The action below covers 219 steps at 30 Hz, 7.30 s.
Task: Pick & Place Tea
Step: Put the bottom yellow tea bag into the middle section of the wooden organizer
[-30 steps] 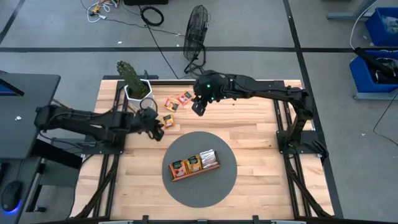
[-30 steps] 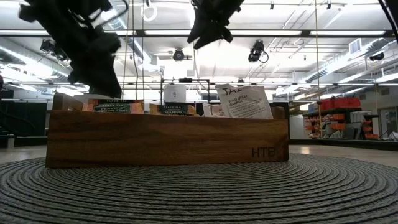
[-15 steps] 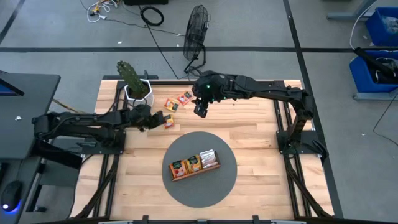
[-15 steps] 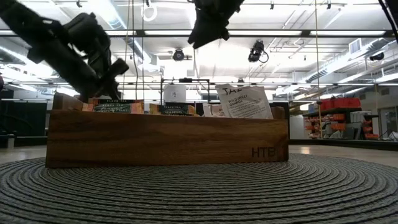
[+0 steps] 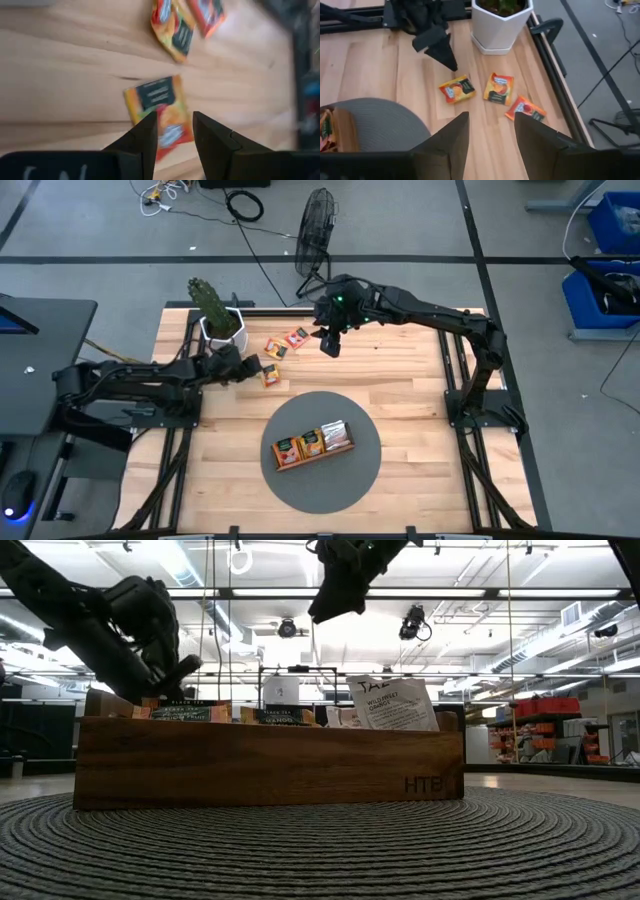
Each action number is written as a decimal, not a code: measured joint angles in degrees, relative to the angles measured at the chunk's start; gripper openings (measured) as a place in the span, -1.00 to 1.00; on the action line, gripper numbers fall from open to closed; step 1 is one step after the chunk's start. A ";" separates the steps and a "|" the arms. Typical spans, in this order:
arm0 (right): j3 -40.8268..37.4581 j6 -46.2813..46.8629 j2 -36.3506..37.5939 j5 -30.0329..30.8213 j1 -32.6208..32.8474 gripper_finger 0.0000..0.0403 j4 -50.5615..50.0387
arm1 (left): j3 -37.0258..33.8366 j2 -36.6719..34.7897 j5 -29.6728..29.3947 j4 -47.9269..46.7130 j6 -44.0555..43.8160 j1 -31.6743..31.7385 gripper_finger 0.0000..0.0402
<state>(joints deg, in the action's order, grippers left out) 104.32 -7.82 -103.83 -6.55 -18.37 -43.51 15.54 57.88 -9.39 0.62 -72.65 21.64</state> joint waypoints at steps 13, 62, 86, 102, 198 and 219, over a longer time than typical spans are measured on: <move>-0.01 -0.27 0.00 -2.53 -0.07 -0.19 -0.20 | 6.12 10.28 6.14 -0.18 42.50 3.39 -0.37; -0.01 5.82 0.00 -1.86 -0.04 -0.19 -1.02 | 11.19 16.53 11.59 -4.39 69.98 0.68 -0.14; 0.00 8.30 0.00 0.96 -0.02 -0.19 -0.63 | 11.64 29.43 17.18 -0.07 71.61 -0.44 -0.93; -0.01 11.88 0.00 1.59 -0.02 -0.19 -0.65 | 10.81 20.23 15.38 -7.07 67.31 2.87 -0.99; -0.01 14.02 -0.04 2.62 0.77 -0.19 -0.30 | 18.86 27.02 -4.12 -18.06 74.08 -12.93 -0.97; -0.01 33.89 -0.04 -5.61 1.84 -0.19 14.42 | 40.81 10.82 -31.10 -27.85 77.54 -14.44 -0.99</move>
<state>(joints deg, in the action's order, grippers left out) 104.31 26.06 -103.88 -12.15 -16.54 -29.09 56.34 68.70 -40.48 -27.23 4.89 7.20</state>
